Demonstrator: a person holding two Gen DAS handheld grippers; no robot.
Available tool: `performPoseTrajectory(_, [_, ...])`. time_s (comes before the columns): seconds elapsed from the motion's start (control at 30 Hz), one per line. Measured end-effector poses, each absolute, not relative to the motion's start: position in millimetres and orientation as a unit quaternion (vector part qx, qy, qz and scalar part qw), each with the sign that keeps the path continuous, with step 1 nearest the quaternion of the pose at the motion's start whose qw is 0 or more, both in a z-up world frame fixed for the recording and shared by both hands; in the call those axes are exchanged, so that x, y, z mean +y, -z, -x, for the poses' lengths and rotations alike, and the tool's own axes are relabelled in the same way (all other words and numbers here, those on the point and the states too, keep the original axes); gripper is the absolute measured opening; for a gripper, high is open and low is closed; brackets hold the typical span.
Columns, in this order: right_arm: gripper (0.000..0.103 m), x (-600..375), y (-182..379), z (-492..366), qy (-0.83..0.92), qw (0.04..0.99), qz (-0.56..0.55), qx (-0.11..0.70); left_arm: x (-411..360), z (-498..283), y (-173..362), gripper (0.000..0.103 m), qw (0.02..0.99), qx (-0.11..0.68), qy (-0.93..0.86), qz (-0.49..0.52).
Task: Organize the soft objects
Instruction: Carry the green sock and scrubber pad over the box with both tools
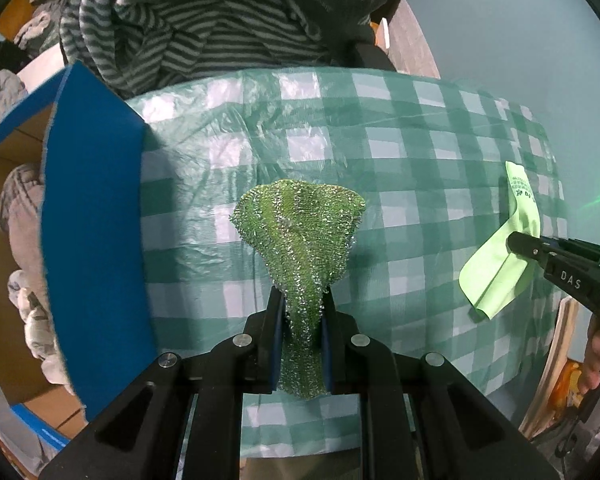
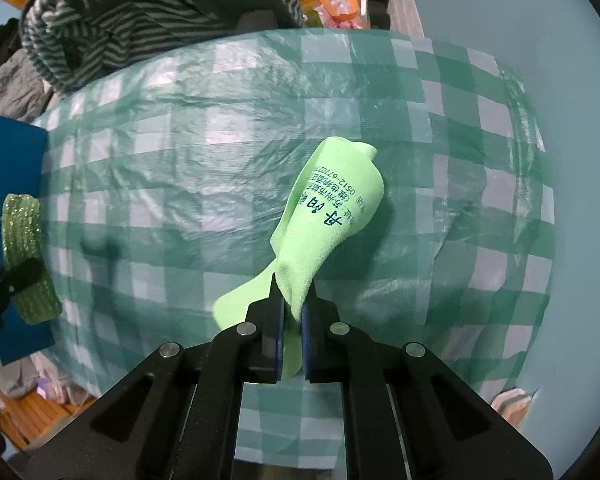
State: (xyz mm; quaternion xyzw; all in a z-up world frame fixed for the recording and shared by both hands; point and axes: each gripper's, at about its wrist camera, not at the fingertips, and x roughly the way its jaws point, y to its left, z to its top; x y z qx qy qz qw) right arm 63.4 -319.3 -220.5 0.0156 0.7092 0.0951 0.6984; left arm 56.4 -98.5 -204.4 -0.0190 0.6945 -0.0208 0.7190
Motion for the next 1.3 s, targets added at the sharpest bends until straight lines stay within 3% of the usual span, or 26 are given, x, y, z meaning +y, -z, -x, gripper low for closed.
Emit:
performPoseTrajectory(0.63, [0.007,-267,150,-55,-0.149,0.730,-0.008,0.667,-78,-35,145,0.015,0.755,0.654,0.041,-0.024])
performPoseTrajectory(1.3, [0.007,-173,79,-45,-0.224,0.754,0.033,0.617,-1,-4,107,0.015,0.776,0.631,-0.001,-0.007])
